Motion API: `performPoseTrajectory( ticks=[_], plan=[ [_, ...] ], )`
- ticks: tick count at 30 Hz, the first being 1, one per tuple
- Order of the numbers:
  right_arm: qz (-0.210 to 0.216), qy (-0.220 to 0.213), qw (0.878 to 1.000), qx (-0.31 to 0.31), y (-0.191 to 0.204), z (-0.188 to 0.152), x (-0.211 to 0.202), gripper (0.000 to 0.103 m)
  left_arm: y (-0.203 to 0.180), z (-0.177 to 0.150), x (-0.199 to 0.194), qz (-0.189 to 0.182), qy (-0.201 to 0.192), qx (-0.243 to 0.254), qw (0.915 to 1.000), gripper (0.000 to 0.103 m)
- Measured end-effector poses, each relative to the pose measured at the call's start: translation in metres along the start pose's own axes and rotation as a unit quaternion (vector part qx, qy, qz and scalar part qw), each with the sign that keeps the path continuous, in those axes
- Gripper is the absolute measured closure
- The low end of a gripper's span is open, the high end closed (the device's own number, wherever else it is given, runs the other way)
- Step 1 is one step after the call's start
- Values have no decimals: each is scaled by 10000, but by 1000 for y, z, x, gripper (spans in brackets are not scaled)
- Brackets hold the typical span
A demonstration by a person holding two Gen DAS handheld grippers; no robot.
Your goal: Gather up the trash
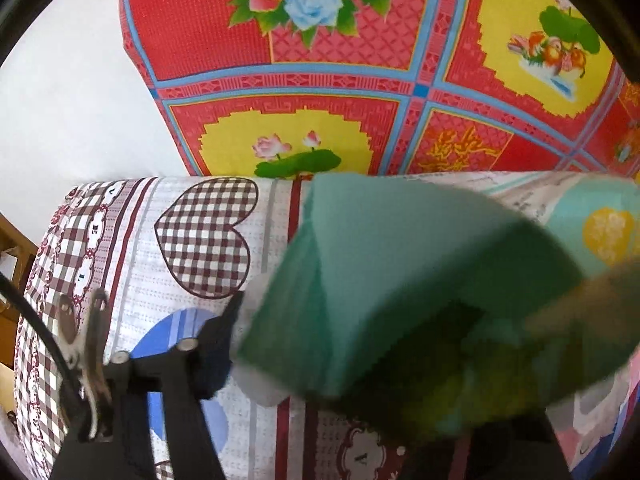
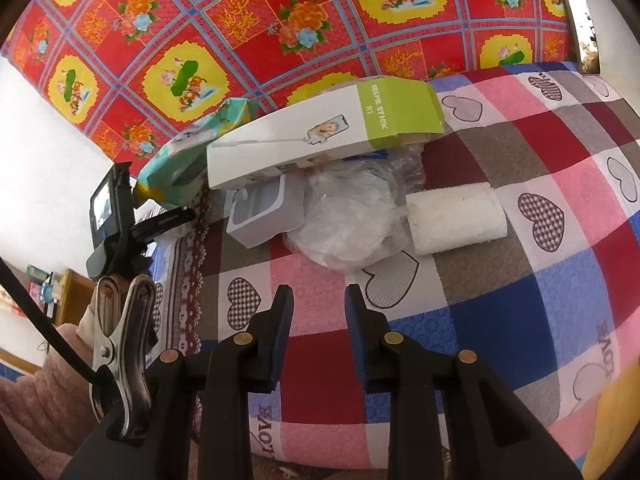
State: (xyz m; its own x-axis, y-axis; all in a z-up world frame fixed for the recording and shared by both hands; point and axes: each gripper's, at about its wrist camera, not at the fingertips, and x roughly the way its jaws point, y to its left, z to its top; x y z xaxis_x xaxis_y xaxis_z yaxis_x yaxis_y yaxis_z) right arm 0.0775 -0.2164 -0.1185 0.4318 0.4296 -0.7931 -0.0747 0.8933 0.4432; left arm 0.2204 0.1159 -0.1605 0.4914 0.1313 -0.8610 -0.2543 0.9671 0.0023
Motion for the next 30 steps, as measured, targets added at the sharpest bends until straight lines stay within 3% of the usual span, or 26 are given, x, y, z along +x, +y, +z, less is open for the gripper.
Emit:
performPoseTrajectory(
  ticks=[3,6,19,30],
  plan=[
    [41,24,10000,7,2,1,5,75,7,-1,-7,-2,6,10,10000,67],
    [56,47,10000,7,5,0,9,75,24,-4,-19,-158,15,-40,9999,80],
    [4,26,10000,26,15,1,25,75,82,-36,-48,-519,278,-262,9979,85],
    [-128,-18,9999,47,20,1,33,75,118,-50,-81,-777,133,-243,9966,85]
  ],
)
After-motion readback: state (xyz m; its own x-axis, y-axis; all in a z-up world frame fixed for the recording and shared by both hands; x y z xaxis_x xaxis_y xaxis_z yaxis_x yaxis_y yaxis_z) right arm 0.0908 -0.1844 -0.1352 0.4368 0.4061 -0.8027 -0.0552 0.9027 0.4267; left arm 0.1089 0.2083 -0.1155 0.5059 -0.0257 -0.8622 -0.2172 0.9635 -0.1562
